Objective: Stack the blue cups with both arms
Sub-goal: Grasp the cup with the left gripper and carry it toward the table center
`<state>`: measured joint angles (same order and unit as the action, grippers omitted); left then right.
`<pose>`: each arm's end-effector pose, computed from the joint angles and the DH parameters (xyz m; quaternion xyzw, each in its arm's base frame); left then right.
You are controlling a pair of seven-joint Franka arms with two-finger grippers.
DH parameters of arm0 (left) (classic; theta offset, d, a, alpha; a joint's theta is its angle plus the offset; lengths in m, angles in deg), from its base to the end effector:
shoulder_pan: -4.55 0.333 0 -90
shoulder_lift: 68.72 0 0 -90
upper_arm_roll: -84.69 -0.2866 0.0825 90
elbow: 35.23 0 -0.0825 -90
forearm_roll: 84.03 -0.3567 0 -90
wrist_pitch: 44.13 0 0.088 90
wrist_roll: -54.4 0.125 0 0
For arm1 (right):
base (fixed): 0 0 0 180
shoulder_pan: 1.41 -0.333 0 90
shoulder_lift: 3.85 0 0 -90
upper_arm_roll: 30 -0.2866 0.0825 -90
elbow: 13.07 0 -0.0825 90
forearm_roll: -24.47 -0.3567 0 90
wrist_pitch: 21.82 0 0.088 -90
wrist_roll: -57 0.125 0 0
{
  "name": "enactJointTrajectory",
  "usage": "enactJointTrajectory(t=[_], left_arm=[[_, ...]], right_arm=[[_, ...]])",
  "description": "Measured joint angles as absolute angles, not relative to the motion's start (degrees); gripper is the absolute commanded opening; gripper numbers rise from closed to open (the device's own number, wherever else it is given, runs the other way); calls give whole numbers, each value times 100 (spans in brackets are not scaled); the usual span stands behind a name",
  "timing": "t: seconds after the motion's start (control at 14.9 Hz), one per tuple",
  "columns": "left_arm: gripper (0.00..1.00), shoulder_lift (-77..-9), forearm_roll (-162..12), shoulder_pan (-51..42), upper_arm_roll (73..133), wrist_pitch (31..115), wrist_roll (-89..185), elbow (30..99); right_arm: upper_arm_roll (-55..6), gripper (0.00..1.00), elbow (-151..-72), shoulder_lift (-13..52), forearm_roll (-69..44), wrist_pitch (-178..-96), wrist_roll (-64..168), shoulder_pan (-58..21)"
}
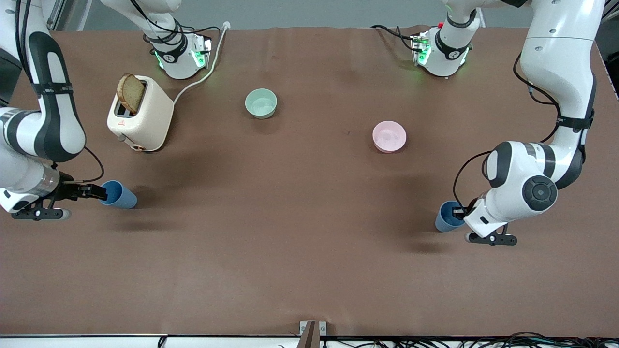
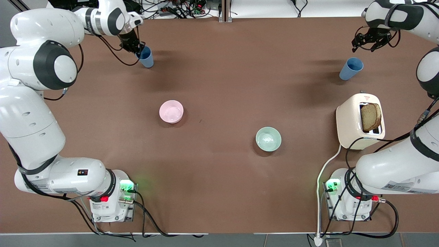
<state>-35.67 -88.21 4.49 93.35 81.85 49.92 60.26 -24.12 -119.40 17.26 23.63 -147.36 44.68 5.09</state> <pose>0.6330 -0.0851 0.2452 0.9986 -0.0477 -0.0199 0.0100 0.5843 -0.1248 0.2925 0.9998 -0.0017 -0.0179 0.0090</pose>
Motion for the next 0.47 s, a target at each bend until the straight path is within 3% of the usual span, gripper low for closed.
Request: enactJointTrajectory(t=[0.27, 0.47], left_arm=[[0, -3736, -8816, 429, 10496, 8165, 3469, 5889], [0, -3752, -8843, -60, 11180, 8154, 1883, 5896]], right_arm=[[-2396, 81, -12022, 1910, 2363, -14910, 4467, 585], [-2396, 76, -12471, 1939, 2364, -15520, 4414, 632]])
